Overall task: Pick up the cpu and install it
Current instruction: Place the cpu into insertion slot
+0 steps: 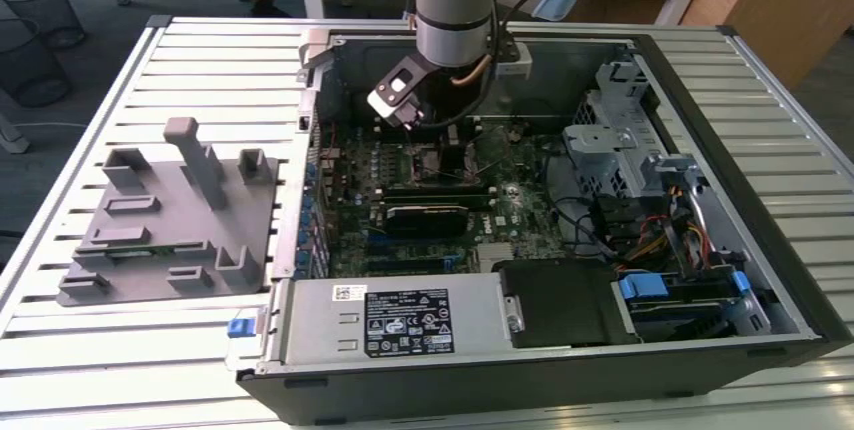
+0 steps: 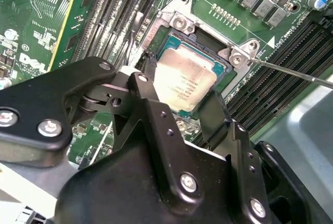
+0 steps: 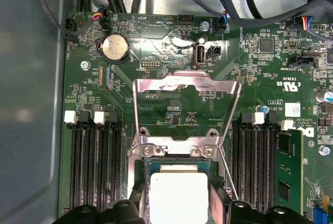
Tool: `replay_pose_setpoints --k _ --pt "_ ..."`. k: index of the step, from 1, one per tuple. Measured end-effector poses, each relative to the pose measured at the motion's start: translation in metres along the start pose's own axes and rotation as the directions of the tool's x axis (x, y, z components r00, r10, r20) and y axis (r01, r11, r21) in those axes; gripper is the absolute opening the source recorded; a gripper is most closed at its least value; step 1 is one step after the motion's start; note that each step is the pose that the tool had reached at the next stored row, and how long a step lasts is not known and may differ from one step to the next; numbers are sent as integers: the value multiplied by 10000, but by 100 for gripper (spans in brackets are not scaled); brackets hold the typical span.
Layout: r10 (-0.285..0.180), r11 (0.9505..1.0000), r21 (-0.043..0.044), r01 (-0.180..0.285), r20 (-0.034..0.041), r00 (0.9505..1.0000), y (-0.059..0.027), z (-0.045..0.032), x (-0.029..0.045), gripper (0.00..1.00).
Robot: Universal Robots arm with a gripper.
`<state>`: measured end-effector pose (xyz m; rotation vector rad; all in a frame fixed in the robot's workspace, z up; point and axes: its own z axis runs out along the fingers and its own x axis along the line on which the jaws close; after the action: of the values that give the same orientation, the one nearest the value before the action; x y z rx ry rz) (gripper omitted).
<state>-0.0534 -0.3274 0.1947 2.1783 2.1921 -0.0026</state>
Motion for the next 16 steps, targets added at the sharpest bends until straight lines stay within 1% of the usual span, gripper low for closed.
replay_pose_setpoints --k 5,10,16 --pt "29 10000 1 -29 -22 10000 0 -1 19 60" --pt "48 10000 2 -48 -24 10000 0 0 21 60" --pt "49 10000 2 -49 -25 10000 2 -32 20 60"
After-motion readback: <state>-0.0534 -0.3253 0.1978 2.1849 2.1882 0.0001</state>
